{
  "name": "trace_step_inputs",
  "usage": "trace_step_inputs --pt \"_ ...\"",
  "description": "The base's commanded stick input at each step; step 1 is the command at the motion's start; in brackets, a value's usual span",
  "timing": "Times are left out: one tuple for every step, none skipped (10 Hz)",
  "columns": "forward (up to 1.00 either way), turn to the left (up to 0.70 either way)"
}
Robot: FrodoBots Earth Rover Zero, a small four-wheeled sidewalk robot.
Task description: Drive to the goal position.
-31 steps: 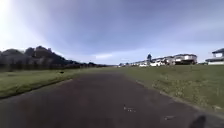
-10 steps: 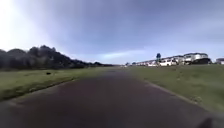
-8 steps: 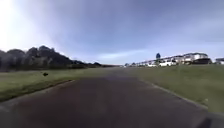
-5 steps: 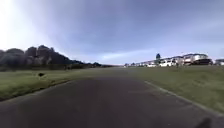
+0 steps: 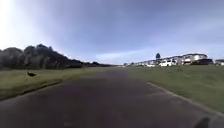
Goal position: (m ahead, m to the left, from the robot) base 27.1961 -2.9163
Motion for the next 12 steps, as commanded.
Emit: trace_step_inputs --pt "1.0 0.0" --pt "1.0 0.0" --pt "1.0 0.0" --pt "1.0 0.0" --pt "1.0 0.0" --pt "1.0 0.0" --pt "1.0 0.0" --pt "1.0 0.0" --pt "1.0 0.0" --pt "1.0 0.0" --pt "1.0 0.0" --pt "1.0 0.0"
